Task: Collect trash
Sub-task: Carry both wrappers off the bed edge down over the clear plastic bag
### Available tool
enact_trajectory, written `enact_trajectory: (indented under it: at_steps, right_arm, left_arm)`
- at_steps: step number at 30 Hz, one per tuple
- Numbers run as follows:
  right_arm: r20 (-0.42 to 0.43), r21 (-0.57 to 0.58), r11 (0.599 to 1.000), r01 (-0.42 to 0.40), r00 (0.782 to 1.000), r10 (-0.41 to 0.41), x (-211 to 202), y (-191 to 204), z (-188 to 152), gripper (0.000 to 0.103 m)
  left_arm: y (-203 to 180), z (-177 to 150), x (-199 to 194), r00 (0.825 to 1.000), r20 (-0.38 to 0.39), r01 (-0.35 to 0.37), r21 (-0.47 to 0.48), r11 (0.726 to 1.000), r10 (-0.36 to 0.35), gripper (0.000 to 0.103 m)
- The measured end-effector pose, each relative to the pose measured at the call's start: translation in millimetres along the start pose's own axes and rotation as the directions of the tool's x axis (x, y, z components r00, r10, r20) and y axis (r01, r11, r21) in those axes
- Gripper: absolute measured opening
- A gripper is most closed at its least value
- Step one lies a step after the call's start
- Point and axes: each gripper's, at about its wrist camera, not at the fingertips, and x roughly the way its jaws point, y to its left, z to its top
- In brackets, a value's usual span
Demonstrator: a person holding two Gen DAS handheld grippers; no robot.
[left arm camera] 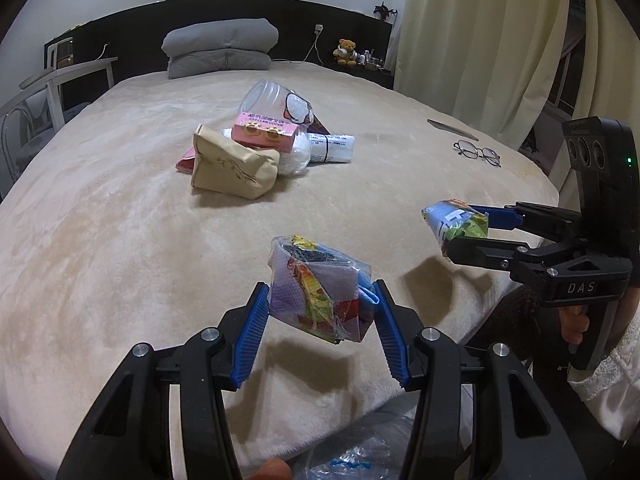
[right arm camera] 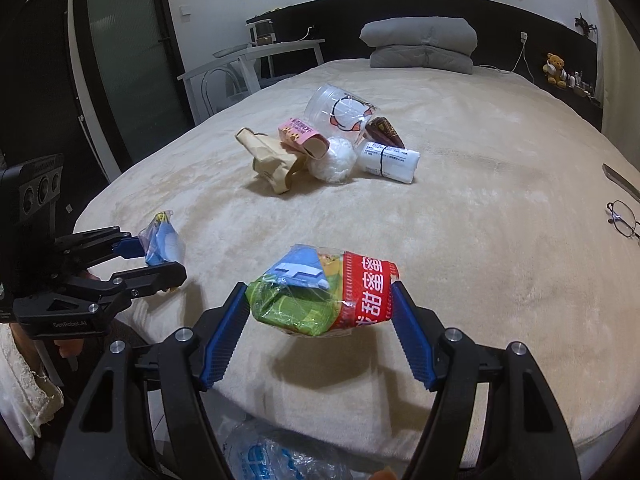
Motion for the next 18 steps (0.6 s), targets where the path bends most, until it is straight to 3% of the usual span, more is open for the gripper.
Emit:
enact_trajectory:
  at_steps: [10,18]
  right_arm:
    - [-0.047,0.022,1.000,-0.004,0.999,0.005,-23,17,-52,0.070]
    - [-0.159,0.051,0.998,-0.027,0.987,0.035,-19,31,-95,0.070]
  left_arm:
    - [-31,-52,-8,0.998,-0.068,-0.003,-0.007,1.000,0.003,0.052]
    - [-51,-95,-2,0.979,-0.204,0.002,-0.012,1.000,-0.004,0.052]
